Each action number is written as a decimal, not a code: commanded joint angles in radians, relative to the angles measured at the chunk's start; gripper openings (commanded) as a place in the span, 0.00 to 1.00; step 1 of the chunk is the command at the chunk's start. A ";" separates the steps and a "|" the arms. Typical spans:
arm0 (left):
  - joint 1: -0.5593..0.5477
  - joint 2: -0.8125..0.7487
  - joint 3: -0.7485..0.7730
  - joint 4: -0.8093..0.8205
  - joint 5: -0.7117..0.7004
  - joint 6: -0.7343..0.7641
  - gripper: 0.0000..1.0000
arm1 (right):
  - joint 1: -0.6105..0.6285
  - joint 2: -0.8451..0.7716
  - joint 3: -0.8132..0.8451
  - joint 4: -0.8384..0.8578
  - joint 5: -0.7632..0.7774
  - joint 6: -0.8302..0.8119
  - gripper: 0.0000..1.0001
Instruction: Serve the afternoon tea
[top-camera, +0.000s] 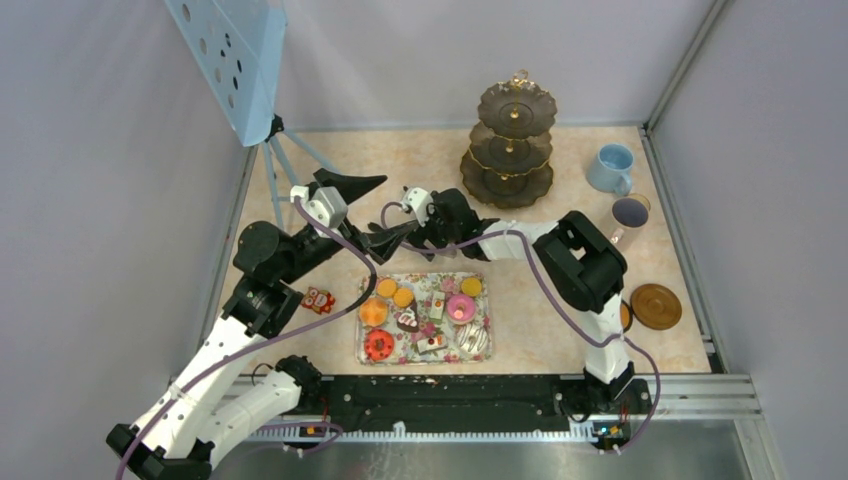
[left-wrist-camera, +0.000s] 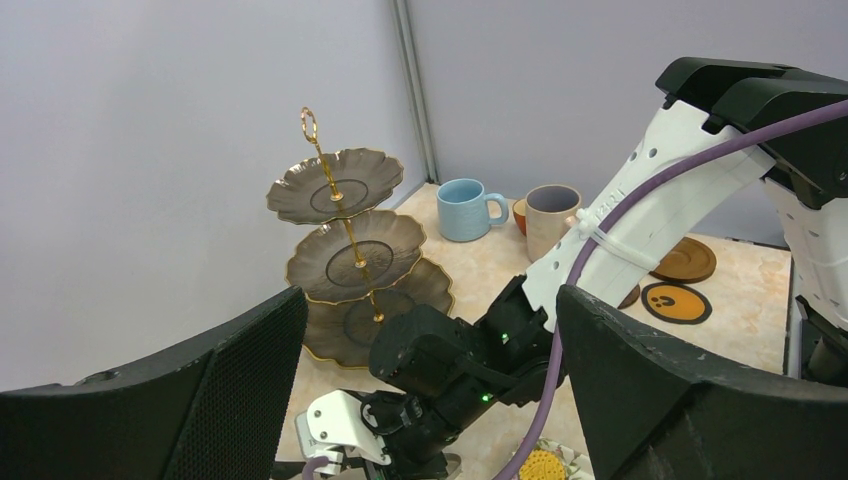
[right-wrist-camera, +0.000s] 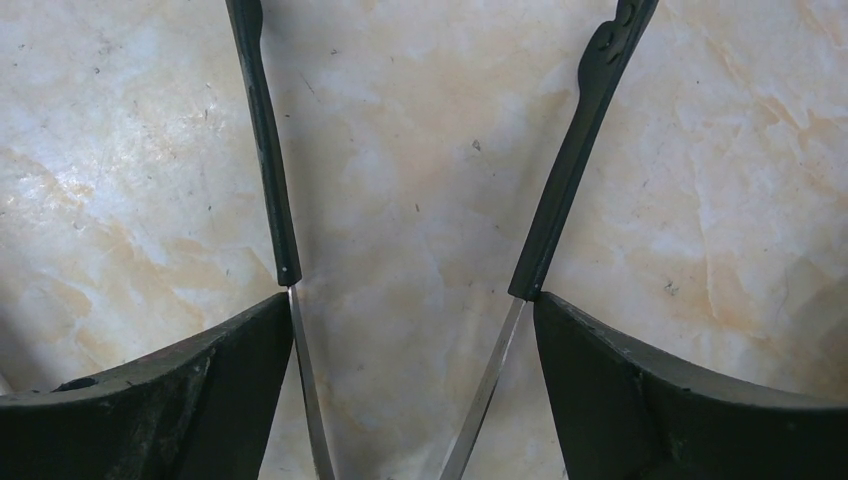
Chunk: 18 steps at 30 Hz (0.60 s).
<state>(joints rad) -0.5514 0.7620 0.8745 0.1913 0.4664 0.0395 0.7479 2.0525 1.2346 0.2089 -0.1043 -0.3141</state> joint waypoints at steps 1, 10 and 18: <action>-0.002 -0.005 0.000 0.048 0.009 -0.004 0.99 | 0.019 0.036 0.006 -0.116 -0.001 -0.025 0.87; -0.003 0.002 -0.001 0.045 0.003 -0.002 0.99 | 0.016 0.020 -0.017 0.000 -0.024 0.087 0.72; -0.002 -0.004 -0.002 0.046 -0.012 -0.001 0.99 | -0.064 -0.100 -0.092 0.202 -0.096 0.299 0.59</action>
<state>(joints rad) -0.5514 0.7620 0.8745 0.1913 0.4625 0.0399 0.7315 2.0449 1.1858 0.3004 -0.1276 -0.1593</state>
